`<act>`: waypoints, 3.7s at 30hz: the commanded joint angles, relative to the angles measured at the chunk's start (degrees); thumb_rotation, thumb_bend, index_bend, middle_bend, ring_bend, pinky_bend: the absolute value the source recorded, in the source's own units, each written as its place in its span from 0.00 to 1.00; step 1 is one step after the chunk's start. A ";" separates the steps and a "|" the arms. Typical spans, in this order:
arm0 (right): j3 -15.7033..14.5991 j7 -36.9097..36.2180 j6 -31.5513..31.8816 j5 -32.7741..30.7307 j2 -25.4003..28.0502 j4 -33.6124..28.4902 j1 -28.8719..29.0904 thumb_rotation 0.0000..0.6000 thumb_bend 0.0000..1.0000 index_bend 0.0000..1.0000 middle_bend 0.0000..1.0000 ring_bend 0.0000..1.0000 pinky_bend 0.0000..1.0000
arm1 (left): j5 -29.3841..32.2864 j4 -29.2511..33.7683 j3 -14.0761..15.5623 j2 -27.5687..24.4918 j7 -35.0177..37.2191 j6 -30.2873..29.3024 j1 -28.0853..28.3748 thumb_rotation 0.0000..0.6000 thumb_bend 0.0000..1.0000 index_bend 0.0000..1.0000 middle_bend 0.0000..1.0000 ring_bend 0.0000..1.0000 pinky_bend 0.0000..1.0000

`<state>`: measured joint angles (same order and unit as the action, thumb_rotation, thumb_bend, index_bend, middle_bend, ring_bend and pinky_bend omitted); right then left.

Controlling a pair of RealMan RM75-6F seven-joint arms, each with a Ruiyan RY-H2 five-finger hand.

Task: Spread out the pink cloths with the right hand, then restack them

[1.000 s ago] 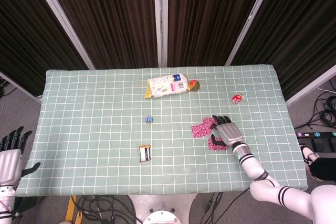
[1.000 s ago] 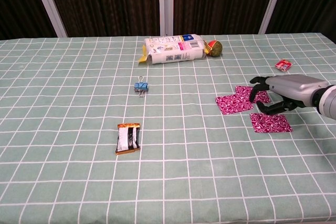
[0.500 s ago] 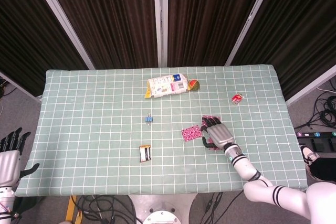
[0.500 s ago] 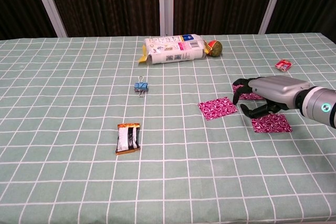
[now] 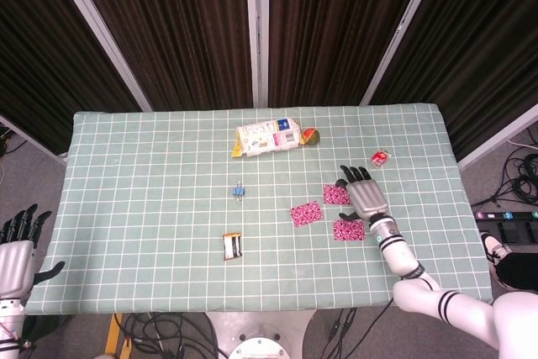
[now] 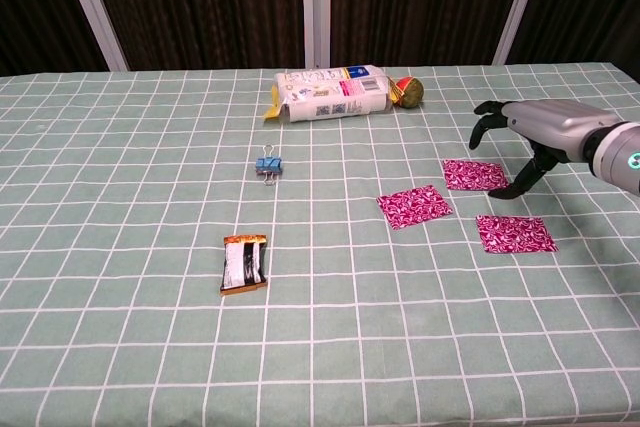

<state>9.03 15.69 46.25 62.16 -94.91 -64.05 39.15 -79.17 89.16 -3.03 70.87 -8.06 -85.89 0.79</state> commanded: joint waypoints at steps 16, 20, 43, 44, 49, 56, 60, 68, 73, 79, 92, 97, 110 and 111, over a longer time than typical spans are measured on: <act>2.61 3.53 -6.51 -6.95 -7.42 12.09 4.97 0.88 0.10 0.29 0.02 0.00 0.00 | 0.51 0.26 0.01 -0.18 -0.38 0.46 -0.04 1.00 0.02 0.19 0.14 0.07 0.12; 2.40 3.71 -6.74 -7.06 -7.64 12.46 5.01 0.88 0.11 0.31 0.02 0.00 0.00 | 0.54 0.24 0.04 -0.21 -0.41 0.55 -0.04 1.00 0.02 0.19 0.14 0.07 0.12; 1.52 0.17 -2.97 -2.87 -0.91 2.41 2.19 0.89 0.17 0.38 0.05 0.00 0.00 | 0.65 0.22 -0.11 -0.12 -0.60 0.65 0.05 1.00 0.02 0.19 0.14 0.07 0.12; 1.19 0.03 -2.40 -2.36 0.30 0.56 1.66 0.89 0.17 0.38 0.05 0.00 0.00 | 0.65 0.20 -0.13 -0.08 -0.61 0.65 0.08 1.00 0.02 0.19 0.14 0.07 0.12; -1.69 -1.32 -0.84 0.34 6.16 -8.54 -1.34 0.90 0.17 0.37 0.05 0.00 0.00 | 0.53 0.11 -0.10 0.12 -0.57 0.86 0.23 1.00 0.02 0.19 0.14 0.07 0.12; -5.62 -1.36 0.58 3.26 8.07 -11.97 -3.87 0.89 0.17 0.36 0.05 0.00 0.00 | 0.12 0.25 -0.13 0.12 -0.52 0.60 0.32 1.00 0.02 0.19 0.14 0.07 0.12; -6.56 -1.46 0.83 3.72 7.76 -11.87 -4.57 0.89 0.17 0.35 0.05 0.00 0.00 | 0.00 0.29 -0.04 0.13 -0.41 0.32 0.15 1.00 0.02 0.19 0.14 0.07 0.12; -6.91 -0.90 1.64 3.83 7.13 -11.30 -5.24 0.90 0.17 0.34 0.04 0.00 0.00 | -0.05 0.19 0.05 0.11 -0.14 0.23 0.02 1.00 0.02 0.19 0.14 0.07 0.12; -6.98 -0.72 1.91 3.51 6.70 -11.01 -5.69 0.89 0.17 0.33 0.04 0.00 0.00 | -0.08 -0.08 0.11 0.17 0.17 0.28 -0.03 1.00 0.02 0.19 0.14 0.07 0.12; -7.04 -0.71 2.20 3.40 6.41 -10.66 -6.17 0.88 0.17 0.32 0.04 0.00 0.00 | -0.17 -0.51 0.13 0.29 0.55 0.44 0.03 1.00 0.02 0.19 0.14 0.07 0.12; -5.84 -2.23 2.76 4.88 7.10 -12.16 -5.94 0.85 0.17 0.25 0.04 0.00 0.00 | -0.21 -0.84 0.13 0.32 1.14 0.16 -0.22 1.00 0.02 0.19 0.14 0.07 0.12; -3.15 -2.13 1.50 5.89 5.30 -11.99 -2.67 0.86 0.17 0.25 0.04 0.00 0.00 | -0.29 -0.68 0.04 0.33 1.07 -0.02 -0.23 1.00 0.02 0.19 0.14 0.07 0.12; -1.37 3.65 -6.57 3.38 -3.50 -1.09 6.10 0.88 0.17 0.25 0.04 0.00 0.00 | 0.58 -0.53 0.15 0.20 0.83 0.18 -0.68 1.00 0.02 0.19 0.14 0.07 0.12; -1.45 3.72 -6.81 3.44 -3.91 -0.34 6.42 0.89 0.17 0.25 0.04 0.00 0.00 | 0.57 -0.57 0.17 0.20 0.90 0.23 -0.68 1.00 0.02 0.19 0.14 0.07 0.12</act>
<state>7.56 19.02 40.13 65.75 -97.98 -65.46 44.81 -78.60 88.62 -2.88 71.06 -7.19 -85.67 0.11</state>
